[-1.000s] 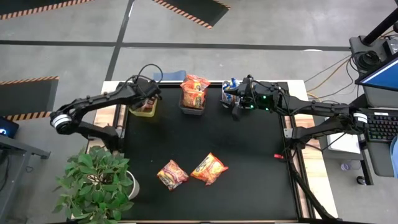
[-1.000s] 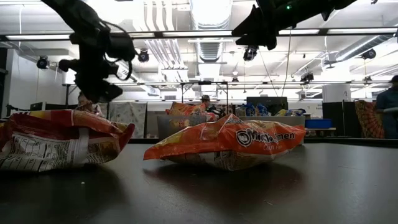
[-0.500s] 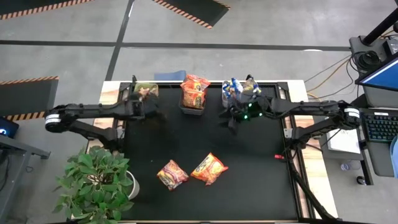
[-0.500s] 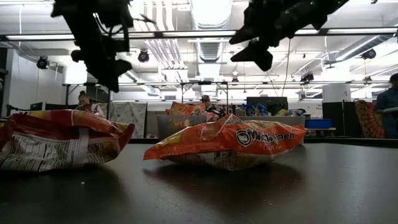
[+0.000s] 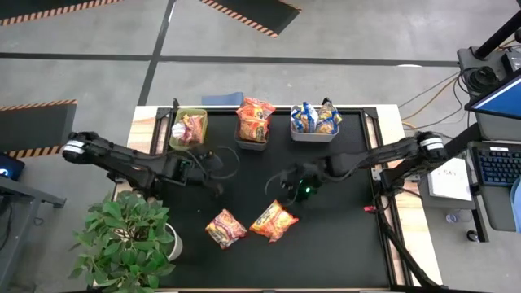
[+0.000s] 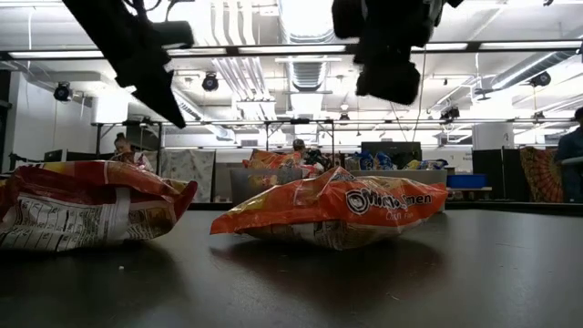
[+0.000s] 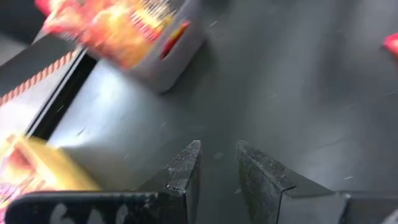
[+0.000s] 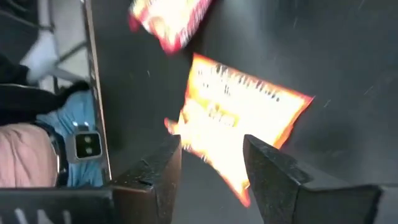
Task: Sort Maruchan noodles
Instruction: Put the orange noodle pack into the black bin
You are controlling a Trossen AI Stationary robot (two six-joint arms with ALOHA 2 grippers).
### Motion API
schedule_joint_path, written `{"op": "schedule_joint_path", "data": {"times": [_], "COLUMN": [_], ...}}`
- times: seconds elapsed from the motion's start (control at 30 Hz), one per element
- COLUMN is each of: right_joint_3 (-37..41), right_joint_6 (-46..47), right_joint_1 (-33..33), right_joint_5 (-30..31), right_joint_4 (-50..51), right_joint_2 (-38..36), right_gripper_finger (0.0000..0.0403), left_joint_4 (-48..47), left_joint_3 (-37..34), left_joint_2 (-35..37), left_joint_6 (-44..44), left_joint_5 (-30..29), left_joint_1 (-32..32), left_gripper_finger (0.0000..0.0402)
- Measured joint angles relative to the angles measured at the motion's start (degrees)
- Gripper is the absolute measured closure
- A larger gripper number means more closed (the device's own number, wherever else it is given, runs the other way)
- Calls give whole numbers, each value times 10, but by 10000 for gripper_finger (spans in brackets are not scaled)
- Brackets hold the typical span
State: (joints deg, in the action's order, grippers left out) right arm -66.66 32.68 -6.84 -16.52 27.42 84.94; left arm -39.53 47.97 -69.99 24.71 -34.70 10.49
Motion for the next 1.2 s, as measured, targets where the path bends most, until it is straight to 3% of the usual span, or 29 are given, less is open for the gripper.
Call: {"op": "schedule_joint_path", "data": {"times": [0.33, 0.6, 0.87, 1.0, 1.2], "right_joint_3": [10, 12, 13, 13, 14], "right_joint_6": [103, 104, 93, 62, 68], "right_joint_1": [-81, -121, -117, -104, -97], "right_joint_5": [16, 130, 319, 322, 271], "right_joint_4": [27, 25, 23, 31, 88], "right_joint_2": [104, 136, 134, 120, 77], "right_gripper_finger": [284, 307, 323, 323, 323], "left_joint_4": [113, 165, 255, 319, 446], "left_joint_3": [0, 0, 0, 0, 0], "left_joint_2": [-78, -136, -170, -188, -240], "left_joint_6": [-24, -13, -51, -91, -186], "left_joint_5": [2, 3, 3, 16, 82], "left_joint_1": [65, 86, 89, 89, 91], "left_gripper_finger": [319, 319, 319, 319, 319]}}
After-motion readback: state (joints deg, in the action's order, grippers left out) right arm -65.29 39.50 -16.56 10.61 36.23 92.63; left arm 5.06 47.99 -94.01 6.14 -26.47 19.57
